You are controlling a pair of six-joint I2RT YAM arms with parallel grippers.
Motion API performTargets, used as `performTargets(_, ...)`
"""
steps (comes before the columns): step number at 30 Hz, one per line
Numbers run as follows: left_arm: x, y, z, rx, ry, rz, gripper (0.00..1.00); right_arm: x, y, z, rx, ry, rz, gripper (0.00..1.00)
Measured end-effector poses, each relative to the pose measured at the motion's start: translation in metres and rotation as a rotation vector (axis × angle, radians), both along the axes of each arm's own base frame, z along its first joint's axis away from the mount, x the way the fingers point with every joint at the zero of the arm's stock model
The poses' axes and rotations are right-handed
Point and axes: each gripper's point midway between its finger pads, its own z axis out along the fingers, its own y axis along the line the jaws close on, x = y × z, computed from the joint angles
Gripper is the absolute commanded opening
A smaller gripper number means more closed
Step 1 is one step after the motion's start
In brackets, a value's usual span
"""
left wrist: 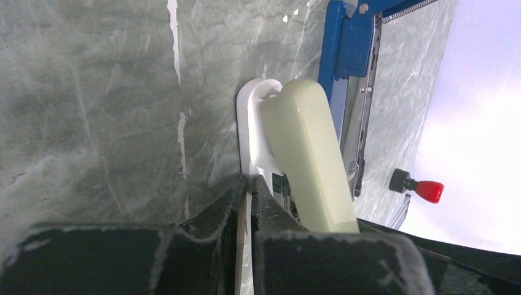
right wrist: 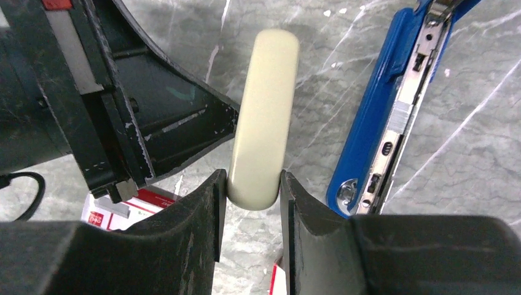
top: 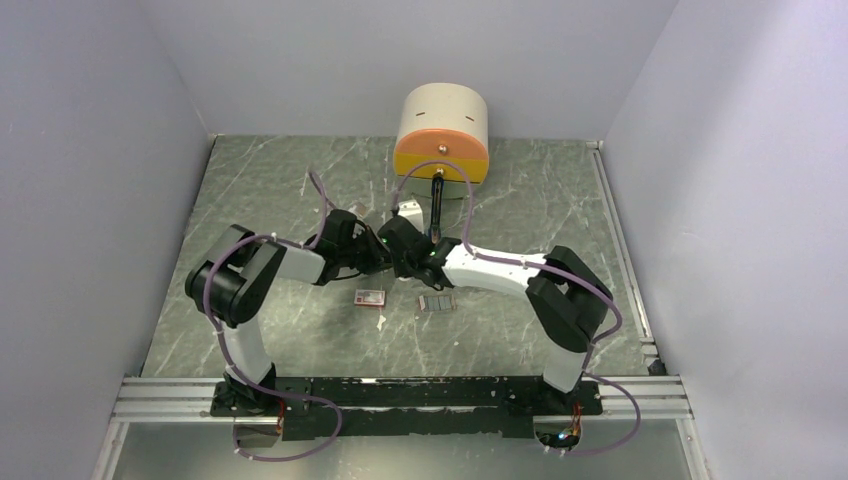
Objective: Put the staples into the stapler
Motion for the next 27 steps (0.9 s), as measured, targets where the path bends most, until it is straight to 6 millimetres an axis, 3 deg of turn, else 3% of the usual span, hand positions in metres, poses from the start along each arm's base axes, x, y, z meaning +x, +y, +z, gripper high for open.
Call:
performTargets(7, 0.003, 0.002, 0.003, 0.029, -0.024, 0.01, 0.1, -0.008, 0.0, -0.025, -0.05, 0.064, 0.012, 0.09)
performTargets(15, 0.005, 0.007, 0.004, 0.066, -0.034, 0.024, 0.12, -0.008, 0.001, -0.032, -0.103, 0.109, 0.009, 0.1)
performTargets(19, 0.003, 0.016, 0.003, 0.116, -0.03, 0.036, 0.18, -0.007, 0.001, -0.03, -0.11, 0.116, 0.007, 0.21)
performTargets(27, -0.004, 0.045, 0.008, 0.259, -0.027, 0.087, 0.32, 0.003, 0.005, -0.009, -0.088, 0.123, 0.009, 0.55)
